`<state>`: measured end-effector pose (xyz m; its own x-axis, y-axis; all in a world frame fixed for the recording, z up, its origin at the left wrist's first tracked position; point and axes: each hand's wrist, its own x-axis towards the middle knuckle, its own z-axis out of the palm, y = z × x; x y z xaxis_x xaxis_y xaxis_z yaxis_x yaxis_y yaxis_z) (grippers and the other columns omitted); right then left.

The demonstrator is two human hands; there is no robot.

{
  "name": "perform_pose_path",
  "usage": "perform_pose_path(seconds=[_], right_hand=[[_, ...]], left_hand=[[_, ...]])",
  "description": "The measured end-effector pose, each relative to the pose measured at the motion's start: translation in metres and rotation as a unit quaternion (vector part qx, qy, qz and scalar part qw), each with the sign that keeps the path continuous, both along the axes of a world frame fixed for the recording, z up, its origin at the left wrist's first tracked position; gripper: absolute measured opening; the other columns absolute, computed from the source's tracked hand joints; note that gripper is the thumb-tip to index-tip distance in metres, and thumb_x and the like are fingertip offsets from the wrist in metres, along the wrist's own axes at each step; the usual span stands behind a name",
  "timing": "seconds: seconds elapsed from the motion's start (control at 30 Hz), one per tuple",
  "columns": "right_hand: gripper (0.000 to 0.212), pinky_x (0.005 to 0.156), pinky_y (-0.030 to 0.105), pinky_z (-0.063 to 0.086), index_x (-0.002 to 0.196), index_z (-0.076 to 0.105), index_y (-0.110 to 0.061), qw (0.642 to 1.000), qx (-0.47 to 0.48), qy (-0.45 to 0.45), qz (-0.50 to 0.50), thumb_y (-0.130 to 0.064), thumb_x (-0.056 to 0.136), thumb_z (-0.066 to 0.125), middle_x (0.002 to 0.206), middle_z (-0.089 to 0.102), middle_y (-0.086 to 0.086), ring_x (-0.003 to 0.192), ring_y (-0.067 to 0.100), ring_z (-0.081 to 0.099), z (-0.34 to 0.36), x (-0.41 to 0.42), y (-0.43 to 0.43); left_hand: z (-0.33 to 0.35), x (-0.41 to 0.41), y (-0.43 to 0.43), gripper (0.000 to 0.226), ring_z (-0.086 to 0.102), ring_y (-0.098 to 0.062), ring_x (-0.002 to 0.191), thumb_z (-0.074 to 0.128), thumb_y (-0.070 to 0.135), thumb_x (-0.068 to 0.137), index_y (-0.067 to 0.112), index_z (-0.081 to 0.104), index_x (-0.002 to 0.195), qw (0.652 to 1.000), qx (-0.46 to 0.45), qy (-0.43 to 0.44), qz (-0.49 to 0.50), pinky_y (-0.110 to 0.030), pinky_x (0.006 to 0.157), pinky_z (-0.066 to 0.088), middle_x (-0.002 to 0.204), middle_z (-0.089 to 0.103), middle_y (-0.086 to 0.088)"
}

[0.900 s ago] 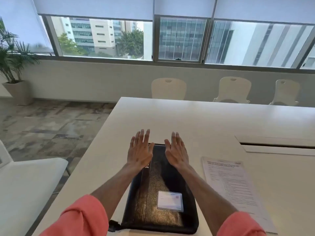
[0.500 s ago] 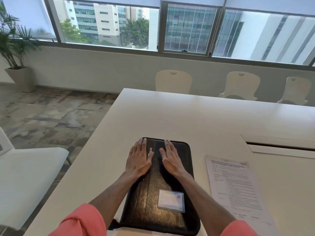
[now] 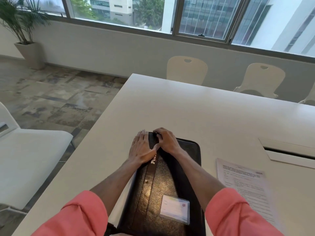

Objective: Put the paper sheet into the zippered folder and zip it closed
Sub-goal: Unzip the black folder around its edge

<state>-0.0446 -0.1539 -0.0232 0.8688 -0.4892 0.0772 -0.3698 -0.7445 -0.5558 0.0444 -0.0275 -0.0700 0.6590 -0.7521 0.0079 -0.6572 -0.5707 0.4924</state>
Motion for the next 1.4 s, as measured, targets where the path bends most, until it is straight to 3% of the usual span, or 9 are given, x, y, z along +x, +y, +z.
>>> perform_pose_path(seconds=[0.27, 0.5, 0.7, 0.97, 1.13, 1.23, 1.4], right_hand=[[0.037, 0.109, 0.043, 0.055, 0.118, 0.083, -0.005, 0.998, 0.035, 0.039, 0.034, 0.008, 0.101, 0.053, 0.125, 0.081, 0.011, 0.121, 0.028, 0.073, 0.007, 0.038, -0.023], [0.057, 0.106, 0.025, 0.049, 0.125, 0.081, -0.009, 0.991, 0.068, 0.087, 0.079, 0.018, 0.092, 0.044, 0.132, 0.078, 0.008, 0.128, 0.022, 0.067, 0.008, 0.053, -0.036], [0.056, 0.108, 0.04, 0.05, 0.127, 0.074, -0.021, 0.981, 0.029, 0.138, 0.134, 0.015, 0.098, 0.042, 0.137, 0.057, 0.006, 0.124, 0.021, 0.054, 0.007, 0.059, -0.051], [0.052, 0.119, 0.044, 0.044, 0.132, 0.077, -0.025, 0.971, -0.002, 0.169, 0.167, 0.009, 0.104, 0.049, 0.147, 0.053, 0.007, 0.139, 0.025, 0.052, 0.009, 0.064, -0.052], [0.02, 0.108, 0.039, 0.049, 0.118, 0.08, -0.019, 0.974, -0.056, 0.153, 0.157, -0.014, 0.109, 0.063, 0.137, 0.06, 0.007, 0.127, 0.027, 0.061, 0.011, 0.061, -0.057], [0.02, 0.102, 0.043, 0.055, 0.119, 0.078, -0.019, 0.97, -0.102, 0.145, 0.165, -0.021, 0.111, 0.06, 0.135, 0.062, 0.006, 0.118, 0.026, 0.065, 0.014, 0.052, -0.055], [0.017, 0.082, 0.042, 0.059, 0.118, 0.069, -0.021, 0.955, -0.191, 0.153, 0.169, -0.024, 0.115, 0.053, 0.129, 0.062, 0.002, 0.102, 0.028, 0.071, 0.013, 0.032, -0.058]], left_hand=[[-0.015, 0.019, -0.007, 0.105, -0.005, -0.02, 0.17, 0.046, 0.075, 0.101, 0.008, 0.009, 0.174, 1.0, 0.008, 0.024, -0.008, -0.043, 0.138, -0.003, 0.183, 0.002, -0.011], [-0.021, 0.03, -0.013, 0.112, -0.015, -0.019, 0.169, 0.032, 0.085, 0.099, 0.006, 0.003, 0.174, 0.999, 0.034, 0.006, -0.009, -0.043, 0.137, -0.01, 0.183, -0.007, -0.012], [-0.026, 0.033, -0.013, 0.115, -0.017, -0.017, 0.168, 0.031, 0.088, 0.097, 0.01, -0.005, 0.174, 0.999, 0.028, 0.01, -0.015, -0.042, 0.137, -0.01, 0.183, -0.01, -0.009], [-0.029, 0.033, -0.012, 0.115, -0.012, -0.019, 0.169, 0.035, 0.087, 0.098, 0.009, -0.002, 0.174, 1.0, 0.019, 0.008, -0.009, -0.043, 0.138, -0.008, 0.183, -0.007, -0.01], [-0.029, 0.032, -0.01, 0.105, -0.006, -0.019, 0.17, 0.041, 0.081, 0.1, 0.016, 0.006, 0.174, 1.0, -0.005, 0.004, -0.017, -0.046, 0.138, -0.005, 0.183, -0.001, -0.008], [-0.027, 0.033, -0.009, 0.085, -0.001, -0.021, 0.17, 0.045, 0.074, 0.103, 0.028, 0.019, 0.17, 0.999, -0.029, 0.011, -0.038, -0.051, 0.137, -0.005, 0.183, 0.007, -0.008], [-0.026, 0.034, -0.009, 0.069, 0.006, -0.023, 0.169, 0.047, 0.07, 0.105, 0.032, 0.033, 0.161, 0.998, -0.029, 0.015, -0.052, -0.055, 0.136, -0.002, 0.181, 0.015, -0.006]])
